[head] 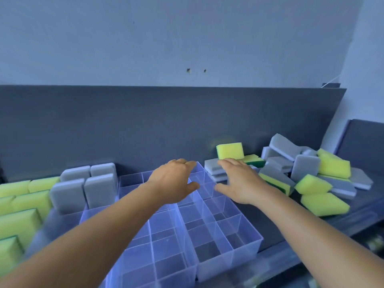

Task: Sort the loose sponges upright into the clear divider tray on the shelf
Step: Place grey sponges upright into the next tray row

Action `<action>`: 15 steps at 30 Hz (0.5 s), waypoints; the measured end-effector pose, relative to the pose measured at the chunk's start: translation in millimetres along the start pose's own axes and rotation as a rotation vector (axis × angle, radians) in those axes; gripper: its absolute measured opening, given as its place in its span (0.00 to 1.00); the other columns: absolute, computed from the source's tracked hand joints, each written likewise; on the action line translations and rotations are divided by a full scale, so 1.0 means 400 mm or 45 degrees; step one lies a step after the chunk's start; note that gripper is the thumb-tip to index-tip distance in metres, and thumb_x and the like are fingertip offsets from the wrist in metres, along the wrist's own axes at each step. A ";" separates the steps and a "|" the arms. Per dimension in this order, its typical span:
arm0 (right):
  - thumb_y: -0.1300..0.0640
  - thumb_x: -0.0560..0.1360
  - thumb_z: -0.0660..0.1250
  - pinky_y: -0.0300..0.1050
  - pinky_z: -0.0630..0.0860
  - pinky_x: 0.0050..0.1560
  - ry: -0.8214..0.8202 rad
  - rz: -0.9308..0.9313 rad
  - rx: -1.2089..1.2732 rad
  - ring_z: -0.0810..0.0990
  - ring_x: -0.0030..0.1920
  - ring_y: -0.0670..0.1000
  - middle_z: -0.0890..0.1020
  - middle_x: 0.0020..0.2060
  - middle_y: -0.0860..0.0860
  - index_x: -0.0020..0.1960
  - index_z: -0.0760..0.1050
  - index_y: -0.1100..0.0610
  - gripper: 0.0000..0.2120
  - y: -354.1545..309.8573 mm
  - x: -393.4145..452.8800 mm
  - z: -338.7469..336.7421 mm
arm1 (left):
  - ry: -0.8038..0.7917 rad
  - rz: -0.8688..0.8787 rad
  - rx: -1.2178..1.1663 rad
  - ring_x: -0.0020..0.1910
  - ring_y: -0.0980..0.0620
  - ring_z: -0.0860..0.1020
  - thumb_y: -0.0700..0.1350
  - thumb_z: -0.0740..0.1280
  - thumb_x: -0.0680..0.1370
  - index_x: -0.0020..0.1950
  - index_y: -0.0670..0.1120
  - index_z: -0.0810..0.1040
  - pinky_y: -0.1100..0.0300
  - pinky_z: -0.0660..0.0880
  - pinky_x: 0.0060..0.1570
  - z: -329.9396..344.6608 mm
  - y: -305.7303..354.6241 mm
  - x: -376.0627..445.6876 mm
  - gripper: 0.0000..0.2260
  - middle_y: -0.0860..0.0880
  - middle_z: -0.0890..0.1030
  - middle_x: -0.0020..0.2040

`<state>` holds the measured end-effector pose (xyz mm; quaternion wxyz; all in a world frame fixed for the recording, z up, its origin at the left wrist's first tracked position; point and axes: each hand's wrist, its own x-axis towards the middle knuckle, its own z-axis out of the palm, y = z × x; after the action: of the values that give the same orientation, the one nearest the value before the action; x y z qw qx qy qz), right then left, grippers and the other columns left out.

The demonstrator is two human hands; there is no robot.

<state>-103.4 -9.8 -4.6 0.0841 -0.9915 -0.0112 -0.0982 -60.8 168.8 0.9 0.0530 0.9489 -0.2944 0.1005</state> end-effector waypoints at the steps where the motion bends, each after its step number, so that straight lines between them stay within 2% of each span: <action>1: 0.45 0.75 0.64 0.46 0.58 0.71 -0.013 0.010 0.000 0.58 0.74 0.52 0.59 0.75 0.48 0.76 0.55 0.54 0.34 0.033 0.000 -0.005 | -0.005 0.000 -0.013 0.68 0.47 0.69 0.56 0.61 0.79 0.74 0.49 0.62 0.53 0.71 0.62 0.007 0.025 0.021 0.25 0.49 0.70 0.69; 4: 0.46 0.76 0.63 0.46 0.58 0.72 -0.042 0.017 0.007 0.57 0.75 0.51 0.58 0.75 0.48 0.76 0.54 0.53 0.34 0.144 0.008 -0.013 | -0.018 -0.002 -0.039 0.70 0.47 0.67 0.56 0.61 0.79 0.76 0.51 0.59 0.51 0.71 0.63 0.029 0.108 0.090 0.27 0.50 0.69 0.71; 9: 0.49 0.77 0.60 0.47 0.61 0.69 -0.047 0.062 -0.014 0.60 0.73 0.52 0.61 0.74 0.48 0.75 0.56 0.52 0.29 0.326 0.031 -0.035 | -0.057 -0.023 -0.032 0.69 0.47 0.68 0.54 0.61 0.79 0.75 0.51 0.61 0.51 0.72 0.60 0.081 0.242 0.206 0.25 0.49 0.69 0.70; 15: 0.55 0.79 0.59 0.47 0.61 0.71 -0.104 0.056 -0.013 0.58 0.74 0.53 0.60 0.75 0.48 0.75 0.56 0.51 0.27 0.490 0.067 -0.039 | -0.153 -0.060 0.014 0.68 0.45 0.69 0.52 0.61 0.79 0.73 0.48 0.64 0.50 0.73 0.61 0.152 0.331 0.325 0.23 0.47 0.70 0.70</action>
<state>-72.3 -205.5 -16.4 0.0805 -0.9951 0.0075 -0.0560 -21.6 -20.7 -23.8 0.0322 0.9601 -0.2742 0.0438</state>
